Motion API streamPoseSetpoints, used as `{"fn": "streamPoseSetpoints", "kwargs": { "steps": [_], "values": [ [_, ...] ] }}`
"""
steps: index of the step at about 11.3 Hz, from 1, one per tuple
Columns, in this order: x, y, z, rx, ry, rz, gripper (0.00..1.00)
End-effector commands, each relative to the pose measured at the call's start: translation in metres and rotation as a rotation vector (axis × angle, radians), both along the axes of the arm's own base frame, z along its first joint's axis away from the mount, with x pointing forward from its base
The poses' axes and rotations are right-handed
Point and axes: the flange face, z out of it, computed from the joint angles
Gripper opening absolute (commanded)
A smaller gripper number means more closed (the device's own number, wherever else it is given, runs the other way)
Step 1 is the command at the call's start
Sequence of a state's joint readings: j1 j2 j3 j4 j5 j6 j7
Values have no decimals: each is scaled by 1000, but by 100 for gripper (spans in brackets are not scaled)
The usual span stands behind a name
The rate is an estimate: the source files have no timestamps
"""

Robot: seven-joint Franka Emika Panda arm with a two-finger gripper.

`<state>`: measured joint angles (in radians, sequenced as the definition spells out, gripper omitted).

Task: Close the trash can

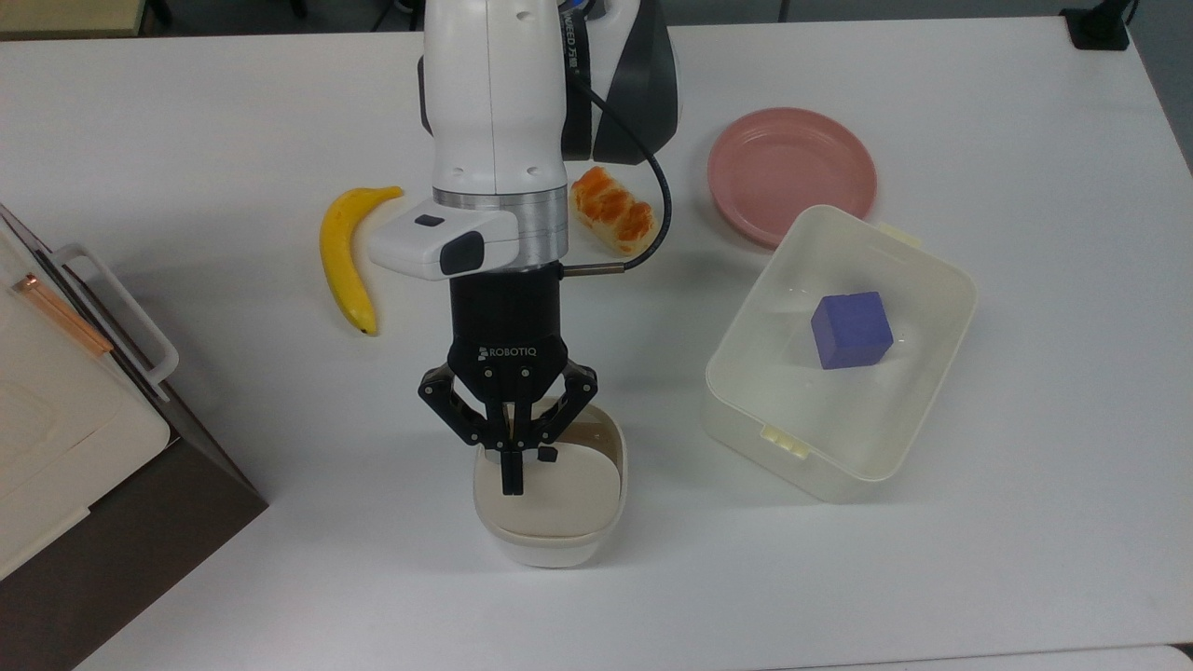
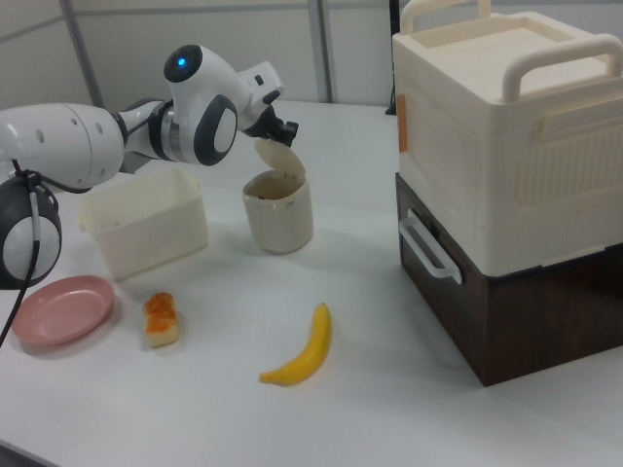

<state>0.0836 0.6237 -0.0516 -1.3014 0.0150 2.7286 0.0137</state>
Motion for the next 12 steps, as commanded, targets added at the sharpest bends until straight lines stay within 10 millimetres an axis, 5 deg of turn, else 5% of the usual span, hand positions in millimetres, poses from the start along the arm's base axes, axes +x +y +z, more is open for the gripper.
{"fn": "streamPoseSetpoints", "kwargs": {
  "steps": [1, 12],
  "values": [
    [-12, 5, -12, 14, 58, -5, 4],
    [-37, 5, -38, 13, 239, -8, 4]
  ]
}}
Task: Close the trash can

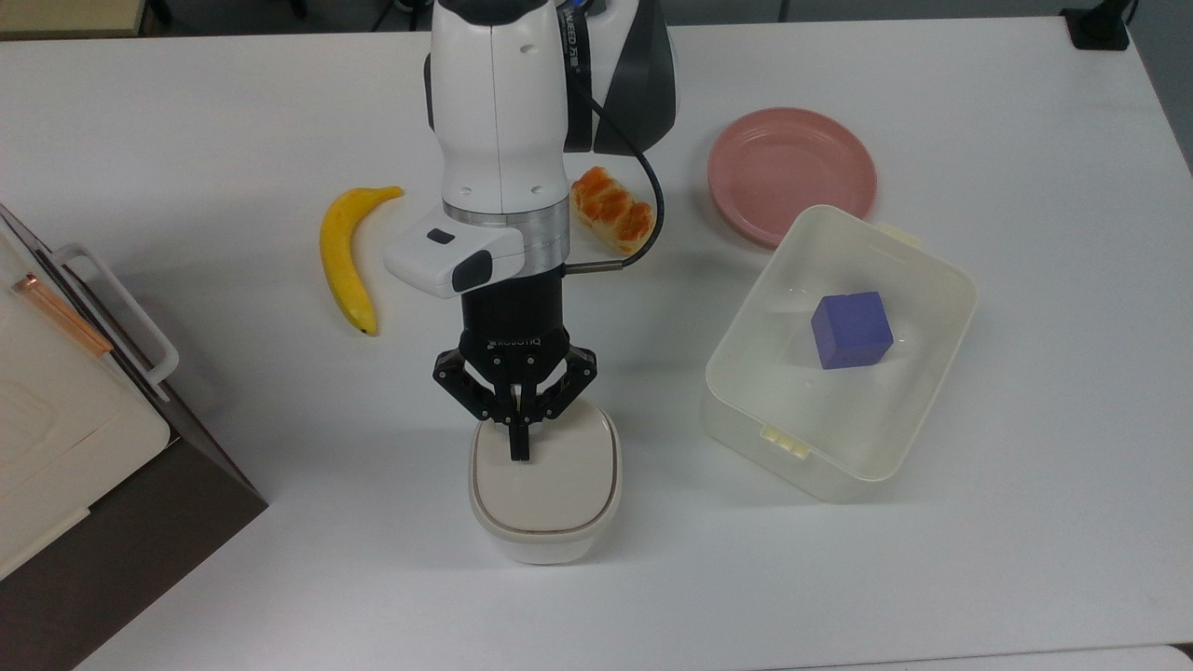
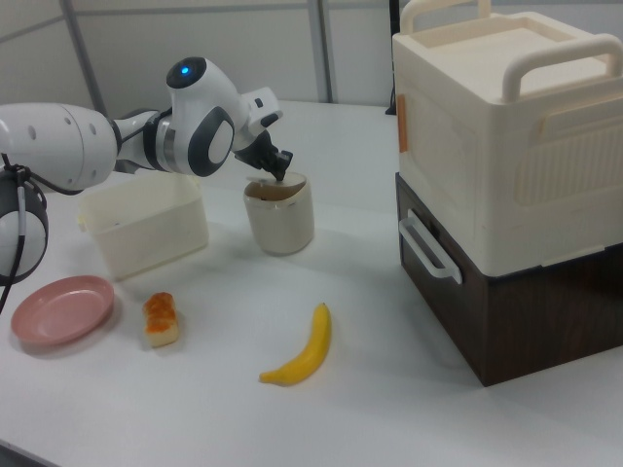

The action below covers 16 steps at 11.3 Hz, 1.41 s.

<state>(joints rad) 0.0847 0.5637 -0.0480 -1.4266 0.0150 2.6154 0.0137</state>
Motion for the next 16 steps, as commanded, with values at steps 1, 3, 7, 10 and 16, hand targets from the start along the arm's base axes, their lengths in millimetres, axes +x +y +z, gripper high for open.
{"fn": "streamPoseSetpoints", "kwargs": {
  "steps": [1, 3, 7, 10, 16],
  "values": [
    [-16, 6, -8, 15, 69, -7, 4],
    [-19, 5, -20, 13, 92, -8, 4],
    [-25, 4, -49, 5, 145, -5, 4],
    [-28, 3, -69, 1, 179, -3, 5],
    [-28, 0, 25, 29, 36, -17, 10]
  ]
}}
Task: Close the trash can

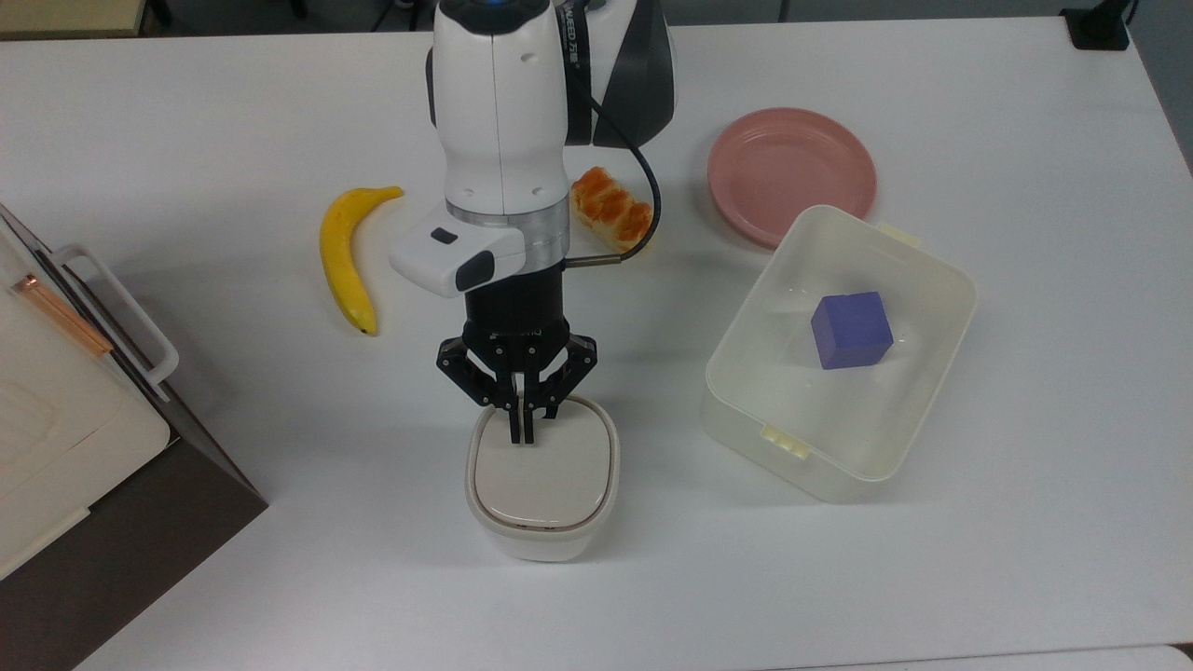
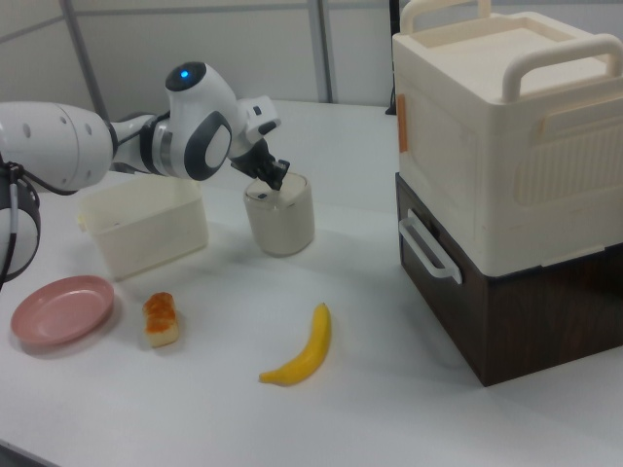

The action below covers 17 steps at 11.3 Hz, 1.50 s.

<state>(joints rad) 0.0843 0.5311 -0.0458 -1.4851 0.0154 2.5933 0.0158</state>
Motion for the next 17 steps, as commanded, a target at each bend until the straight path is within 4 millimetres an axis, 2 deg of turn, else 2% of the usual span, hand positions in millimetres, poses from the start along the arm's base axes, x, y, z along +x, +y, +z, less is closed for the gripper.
{"fn": "streamPoseSetpoints", "kwargs": {
  "steps": [1, 3, 4, 5, 10, 17],
  "values": [
    [-17, 0, 44, 30, -29, -19, 21],
    [-18, -1, 49, 37, -35, -31, 44],
    [-18, -2, 52, 38, -37, -33, 68],
    [-22, -2, 55, 38, -12, -34, 100],
    [-43, -6, 81, 33, 119, -38, 100],
    [-95, -19, 123, 29, 371, -53, 100]
  ]
}}
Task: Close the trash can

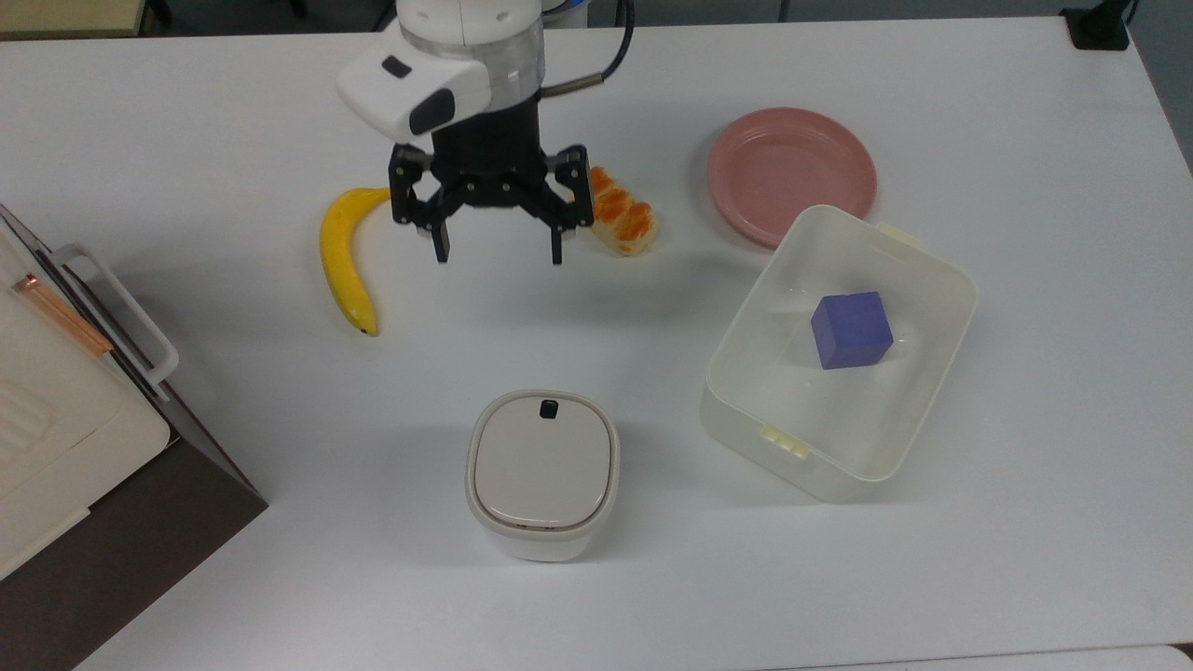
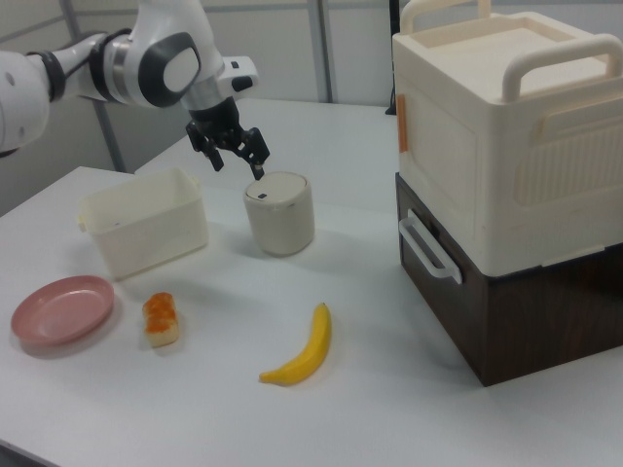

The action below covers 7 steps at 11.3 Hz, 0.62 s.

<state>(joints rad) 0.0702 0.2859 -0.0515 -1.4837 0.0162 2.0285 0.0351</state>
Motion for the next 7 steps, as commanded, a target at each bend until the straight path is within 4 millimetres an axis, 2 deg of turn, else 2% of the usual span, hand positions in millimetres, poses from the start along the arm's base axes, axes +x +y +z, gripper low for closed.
{"fn": "streamPoseSetpoints", "kwargs": {
  "steps": [1, 5, 7],
  "values": [
    [-32, -8, 25, 21, 73, -28, 100],
    [-66, -24, 67, 34, 110, -50, 100],
    [-81, -27, 79, 46, 144, -54, 100]
  ]
}}
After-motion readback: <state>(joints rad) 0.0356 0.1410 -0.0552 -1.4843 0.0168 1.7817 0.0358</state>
